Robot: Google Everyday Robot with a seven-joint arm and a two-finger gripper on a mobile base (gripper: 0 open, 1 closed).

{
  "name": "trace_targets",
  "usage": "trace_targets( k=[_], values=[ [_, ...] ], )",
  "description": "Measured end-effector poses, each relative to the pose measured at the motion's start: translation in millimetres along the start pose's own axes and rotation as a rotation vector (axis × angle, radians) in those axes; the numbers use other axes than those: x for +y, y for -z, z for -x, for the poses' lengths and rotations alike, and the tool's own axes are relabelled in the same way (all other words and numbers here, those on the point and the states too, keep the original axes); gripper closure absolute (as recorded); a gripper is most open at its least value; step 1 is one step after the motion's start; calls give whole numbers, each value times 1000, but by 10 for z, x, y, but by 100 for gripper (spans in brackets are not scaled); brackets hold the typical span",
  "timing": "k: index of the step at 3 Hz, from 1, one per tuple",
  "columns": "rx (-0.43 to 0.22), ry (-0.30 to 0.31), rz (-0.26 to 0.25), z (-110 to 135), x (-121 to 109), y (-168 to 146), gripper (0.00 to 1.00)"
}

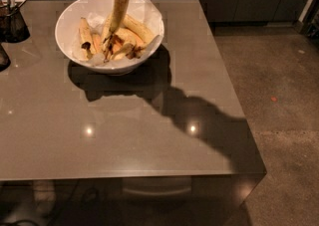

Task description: Pick banana from white bowl

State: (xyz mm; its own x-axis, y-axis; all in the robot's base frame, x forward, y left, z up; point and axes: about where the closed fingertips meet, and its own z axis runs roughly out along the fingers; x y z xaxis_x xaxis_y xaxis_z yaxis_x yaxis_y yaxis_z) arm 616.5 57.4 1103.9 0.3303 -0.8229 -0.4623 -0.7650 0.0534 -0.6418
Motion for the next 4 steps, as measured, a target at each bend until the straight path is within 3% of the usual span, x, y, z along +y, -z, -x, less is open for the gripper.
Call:
trace_targets(
  k=[2,3,4],
  values=[
    [-56,-40,-20,196,177,218,100],
    [-101,-106,-30,202,480,377,100],
    [-101,-106,-30,202,482,378,100]
  ],
)
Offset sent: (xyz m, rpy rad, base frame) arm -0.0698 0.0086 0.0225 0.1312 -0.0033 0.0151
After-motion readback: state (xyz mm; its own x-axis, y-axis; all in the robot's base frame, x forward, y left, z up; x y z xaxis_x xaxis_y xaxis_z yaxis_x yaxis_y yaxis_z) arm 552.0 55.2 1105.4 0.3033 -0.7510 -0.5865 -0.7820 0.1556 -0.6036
